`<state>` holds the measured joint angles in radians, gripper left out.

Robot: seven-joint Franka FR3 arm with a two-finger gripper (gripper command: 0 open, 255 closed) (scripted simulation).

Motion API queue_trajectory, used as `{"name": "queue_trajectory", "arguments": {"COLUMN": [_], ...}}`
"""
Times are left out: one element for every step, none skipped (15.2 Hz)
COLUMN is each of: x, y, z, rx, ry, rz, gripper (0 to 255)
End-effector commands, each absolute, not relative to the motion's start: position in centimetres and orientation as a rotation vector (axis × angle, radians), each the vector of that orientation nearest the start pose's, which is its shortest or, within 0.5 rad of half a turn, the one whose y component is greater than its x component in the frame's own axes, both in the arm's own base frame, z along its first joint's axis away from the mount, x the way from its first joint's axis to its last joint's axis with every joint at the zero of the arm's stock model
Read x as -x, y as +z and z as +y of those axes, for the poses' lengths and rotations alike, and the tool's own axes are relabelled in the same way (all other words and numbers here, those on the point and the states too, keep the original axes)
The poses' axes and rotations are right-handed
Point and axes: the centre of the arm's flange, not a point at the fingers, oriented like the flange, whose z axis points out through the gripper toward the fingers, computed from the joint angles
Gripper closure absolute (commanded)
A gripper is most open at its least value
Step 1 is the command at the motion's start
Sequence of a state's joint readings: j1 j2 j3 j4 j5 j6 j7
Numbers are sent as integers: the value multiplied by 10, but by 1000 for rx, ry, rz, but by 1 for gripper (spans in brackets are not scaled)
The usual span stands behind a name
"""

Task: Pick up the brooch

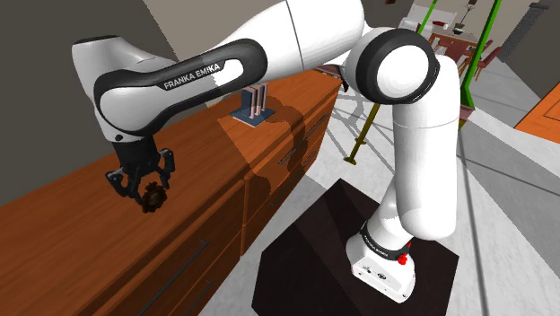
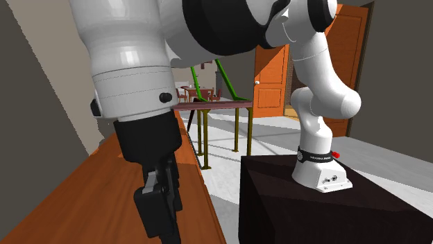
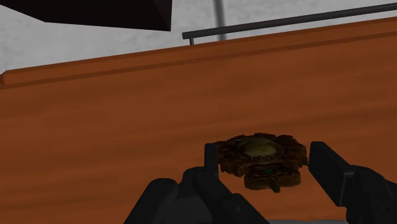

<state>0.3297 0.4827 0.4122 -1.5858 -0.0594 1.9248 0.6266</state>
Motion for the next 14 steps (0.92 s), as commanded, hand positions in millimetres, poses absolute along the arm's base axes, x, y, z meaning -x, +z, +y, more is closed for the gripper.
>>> {"name": "queue_trajectory", "arguments": {"x": [-518, -518, -518, -518, -518, -518, -518, -518, -518, -518, -518, -518, -518, -518], "y": [366, 372, 377, 382, 388, 393, 398, 403, 409, 414, 419, 425, 430, 435], "z": [421, 421, 421, 421, 421, 421, 421, 421, 421, 421, 421, 421, 421, 421], "rx": [3089, 3089, 3088, 3088, 3089, 3089, 3089, 3089, 3089, 3089, 3089, 3089, 3089, 3089], "ry": [258, 258, 258, 258, 258, 258, 258, 258, 258, 258, 258, 258, 258, 258], "rz": [-164, -164, -164, -164, -164, -164, -164, -164, -164, -164, -164, -164, -164, -164], "gripper": [255, 255, 255, 255, 255, 255, 255, 255, 255, 255, 255, 255, 255, 255]}}
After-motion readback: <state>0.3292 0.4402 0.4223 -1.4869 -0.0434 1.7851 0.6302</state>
